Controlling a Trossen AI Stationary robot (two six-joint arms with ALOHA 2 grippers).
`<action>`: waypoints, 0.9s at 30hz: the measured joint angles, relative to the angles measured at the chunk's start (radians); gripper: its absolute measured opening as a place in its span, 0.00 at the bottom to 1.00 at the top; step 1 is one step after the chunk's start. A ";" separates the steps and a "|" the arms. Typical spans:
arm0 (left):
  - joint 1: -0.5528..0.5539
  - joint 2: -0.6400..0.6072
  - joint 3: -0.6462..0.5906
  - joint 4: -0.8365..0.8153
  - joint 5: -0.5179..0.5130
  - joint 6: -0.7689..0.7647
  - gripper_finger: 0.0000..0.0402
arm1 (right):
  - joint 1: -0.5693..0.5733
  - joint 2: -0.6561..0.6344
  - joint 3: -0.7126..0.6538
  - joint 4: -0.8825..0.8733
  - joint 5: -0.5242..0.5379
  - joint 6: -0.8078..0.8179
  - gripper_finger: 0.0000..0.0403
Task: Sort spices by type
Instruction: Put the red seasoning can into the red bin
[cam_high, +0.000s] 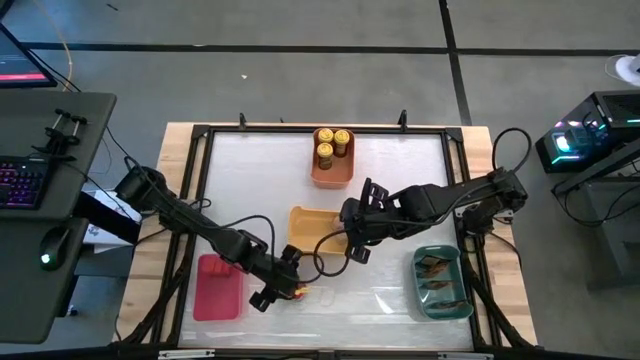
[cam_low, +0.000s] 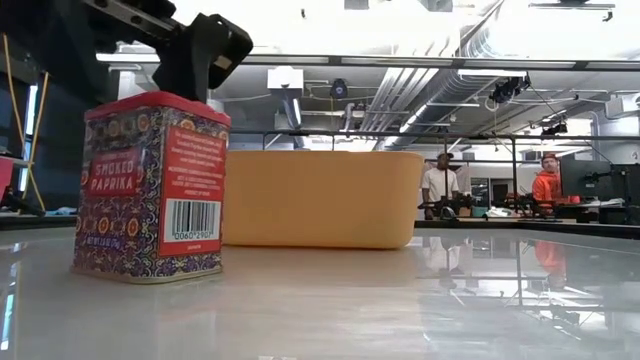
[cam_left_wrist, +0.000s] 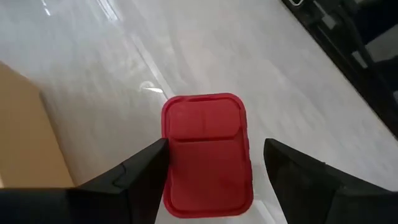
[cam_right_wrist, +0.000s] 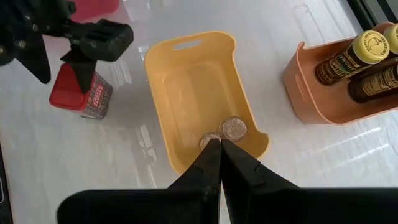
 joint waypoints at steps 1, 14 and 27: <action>-0.001 0.005 0.000 0.004 -0.005 0.002 0.63 | 0.000 0.000 0.000 0.000 0.000 0.000 0.00; 0.017 0.013 -0.003 0.021 -0.074 -0.038 0.63 | 0.000 0.000 0.000 0.003 0.000 -0.007 0.00; 0.017 0.001 -0.002 0.005 -0.048 -0.032 0.62 | -0.002 0.000 0.000 0.004 0.000 -0.021 0.00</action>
